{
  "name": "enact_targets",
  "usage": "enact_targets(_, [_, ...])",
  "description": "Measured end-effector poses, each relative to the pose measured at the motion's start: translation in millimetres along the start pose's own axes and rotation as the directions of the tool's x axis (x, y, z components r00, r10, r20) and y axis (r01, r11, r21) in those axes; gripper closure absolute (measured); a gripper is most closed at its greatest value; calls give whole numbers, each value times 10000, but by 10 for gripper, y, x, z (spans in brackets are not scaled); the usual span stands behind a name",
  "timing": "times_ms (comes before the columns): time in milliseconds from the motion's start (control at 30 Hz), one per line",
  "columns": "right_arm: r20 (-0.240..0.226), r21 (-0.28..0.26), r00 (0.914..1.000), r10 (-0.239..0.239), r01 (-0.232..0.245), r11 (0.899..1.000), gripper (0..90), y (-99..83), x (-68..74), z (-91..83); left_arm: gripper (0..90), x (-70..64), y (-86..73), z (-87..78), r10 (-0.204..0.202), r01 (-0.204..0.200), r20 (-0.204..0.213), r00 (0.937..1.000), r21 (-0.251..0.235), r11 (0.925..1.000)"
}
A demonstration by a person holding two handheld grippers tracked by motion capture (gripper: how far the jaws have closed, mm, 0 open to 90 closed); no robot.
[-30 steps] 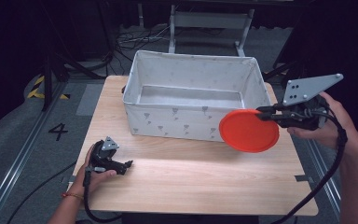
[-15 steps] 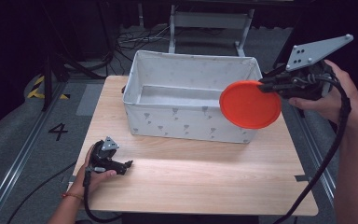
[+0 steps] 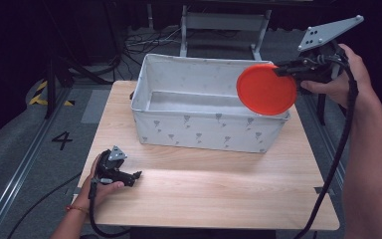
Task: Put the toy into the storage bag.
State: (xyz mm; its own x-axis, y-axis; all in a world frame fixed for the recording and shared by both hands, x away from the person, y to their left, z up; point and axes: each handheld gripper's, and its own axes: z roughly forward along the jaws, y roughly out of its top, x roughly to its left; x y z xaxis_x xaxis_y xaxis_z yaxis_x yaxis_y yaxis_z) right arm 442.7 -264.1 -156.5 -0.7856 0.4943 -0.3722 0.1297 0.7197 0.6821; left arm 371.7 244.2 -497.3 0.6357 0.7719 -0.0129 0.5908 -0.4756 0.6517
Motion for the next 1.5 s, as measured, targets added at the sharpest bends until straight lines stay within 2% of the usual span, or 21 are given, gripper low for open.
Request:
enact_targets(100, [200,-127,9996,209,-206,9997,820,-32,-65,101,6,-1,0,0,3,-3,-6,10000,-4,10000])
enact_targets(300, [173,434,9991,400,-407,9982,820,-154,-154,373,7,0,-1,-2,19,-19,-5,10000,-7,10000])
enact_targets(467, [212,613,9977,645,-657,9960,819,-260,-184,521,10,-6,-8,-5,-49,49,69,10000,-11,10000])
enact_targets(633, [-103,982,9987,501,-488,9940,820,-350,-126,664,10,-7,-9,-6,-65,65,81,9999,0,10000])
enact_targets(933, [-681,1236,9970,358,-272,9920,819,-437,-13,872,11,-8,-10,-8,-77,76,74,9999,16,10000])
enact_targets(1067, [-960,1712,9952,186,-19,9852,819,-481,42,1022,11,-8,-10,-7,-79,79,77,9999,5,10000])
enact_targets(1233, [-1283,1891,9916,145,102,9819,819,-529,70,1125,11,-8,-10,-8,-79,79,73,9999,18,10000])
enact_targets(1333, [-1487,2003,9885,274,30,9797,818,-561,57,1159,11,-8,-10,-8,-78,78,74,9999,13,10000])
enact_targets(1500, [-1753,2548,9840,311,148,9669,818,-640,32,1225,11,-8,-10,-7,-80,80,76,9999,3,10000])
